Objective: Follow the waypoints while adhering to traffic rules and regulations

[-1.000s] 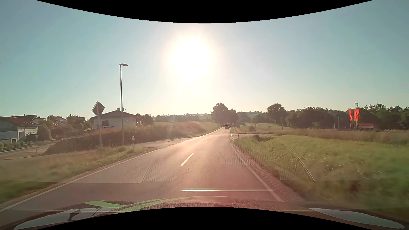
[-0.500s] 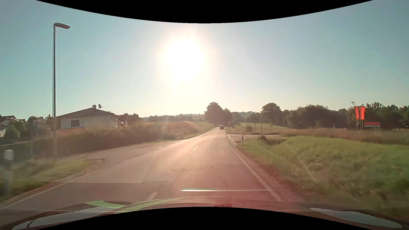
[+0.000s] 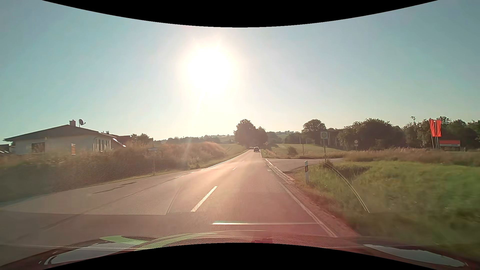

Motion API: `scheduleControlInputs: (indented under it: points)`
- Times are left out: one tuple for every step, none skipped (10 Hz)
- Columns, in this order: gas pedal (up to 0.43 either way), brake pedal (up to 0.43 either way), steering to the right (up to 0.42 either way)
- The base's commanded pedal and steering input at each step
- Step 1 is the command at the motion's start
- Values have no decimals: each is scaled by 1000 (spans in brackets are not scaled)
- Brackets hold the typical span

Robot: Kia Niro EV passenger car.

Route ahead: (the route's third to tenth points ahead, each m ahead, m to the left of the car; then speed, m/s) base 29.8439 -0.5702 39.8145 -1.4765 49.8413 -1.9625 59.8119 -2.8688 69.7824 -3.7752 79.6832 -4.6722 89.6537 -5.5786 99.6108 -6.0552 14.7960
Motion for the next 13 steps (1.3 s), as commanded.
scheduleControlInputs:
  points:
    - [79, 0, 14]
    - [79, 0, 13]
    - [79, 0, 13]
    - [79, 0, 11]
    - [87, 0, 11]
    - [98, 0, 10]
    - [98, 0, 9]
    - [98, 0, 8]
    - [98, 0, 8]
    - [98, 0, 8]
    - [98, 0, 7]
    - [98, 0, 8]
    - [98, 0, 7]
